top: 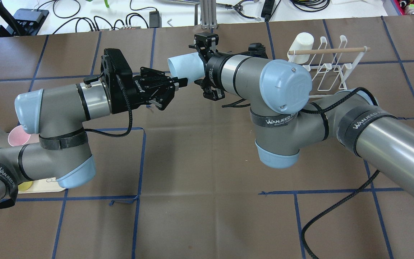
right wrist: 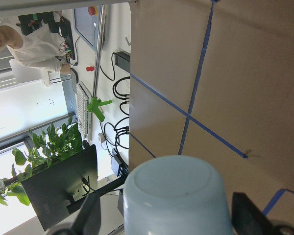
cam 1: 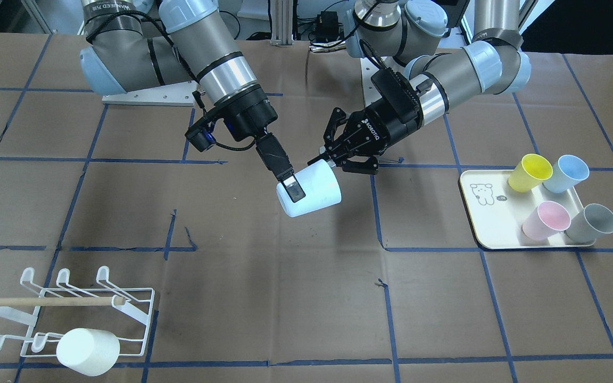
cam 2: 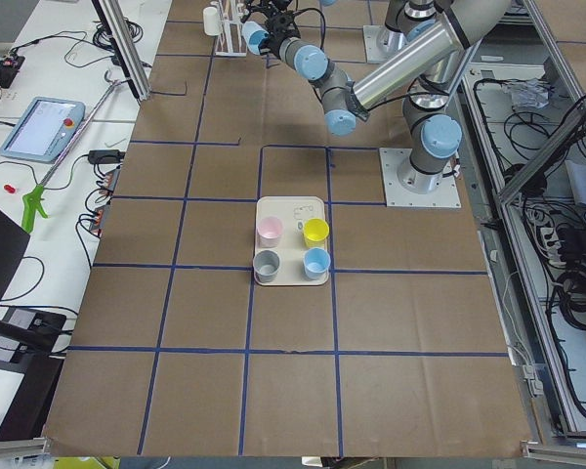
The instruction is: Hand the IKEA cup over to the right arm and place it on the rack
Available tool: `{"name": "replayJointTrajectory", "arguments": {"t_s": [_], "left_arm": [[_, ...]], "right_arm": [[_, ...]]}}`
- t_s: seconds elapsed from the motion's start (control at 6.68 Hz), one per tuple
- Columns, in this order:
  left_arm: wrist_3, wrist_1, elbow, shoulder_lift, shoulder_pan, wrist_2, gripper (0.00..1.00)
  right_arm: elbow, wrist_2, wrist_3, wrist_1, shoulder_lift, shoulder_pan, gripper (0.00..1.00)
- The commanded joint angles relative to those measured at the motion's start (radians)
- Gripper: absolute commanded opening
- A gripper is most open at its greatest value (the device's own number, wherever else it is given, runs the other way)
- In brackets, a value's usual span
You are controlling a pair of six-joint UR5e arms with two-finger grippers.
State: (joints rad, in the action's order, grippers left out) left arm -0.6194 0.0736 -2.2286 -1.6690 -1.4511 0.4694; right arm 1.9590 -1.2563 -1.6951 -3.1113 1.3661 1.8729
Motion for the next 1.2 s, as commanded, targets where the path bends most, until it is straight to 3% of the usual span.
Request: {"name": "replayJointTrajectory", "arguments": {"t_s": [0.0, 0.15, 0.3, 0.45, 0.75, 0.9, 1.05], "left_arm": [[0.001, 0.000, 0.000, 0.000, 0.000, 0.000, 0.06], [0.001, 0.000, 0.001, 0.002, 0.000, 0.000, 0.06], [0.001, 0.000, 0.001, 0.002, 0.000, 0.000, 0.06], [0.001, 0.000, 0.001, 0.002, 0.000, 0.000, 0.07], [0.001, 0.000, 0.001, 0.002, 0.000, 0.000, 0.09], [0.006, 0.000, 0.006, 0.000, 0.000, 0.001, 0.27], [0.032, -0.002, 0.006, 0.000, 0.000, 0.003, 0.58]], "right_arm": [[-0.006, 0.001, 0.000, -0.001, -0.015, 0.000, 0.93], [-0.006, 0.003, 0.000, -0.001, -0.016, 0.000, 0.93], [-0.006, 0.008, 0.002, -0.003, -0.016, 0.000, 0.86], [-0.006, 0.017, 0.005, -0.009, -0.016, 0.000, 0.68], [-0.006, 0.020, 0.006, -0.012, -0.016, 0.000, 0.50], [-0.005, 0.020, 0.006, -0.010, -0.015, 0.000, 0.43], [-0.005, 0.023, 0.008, -0.010, -0.016, 0.000, 0.38]]}}
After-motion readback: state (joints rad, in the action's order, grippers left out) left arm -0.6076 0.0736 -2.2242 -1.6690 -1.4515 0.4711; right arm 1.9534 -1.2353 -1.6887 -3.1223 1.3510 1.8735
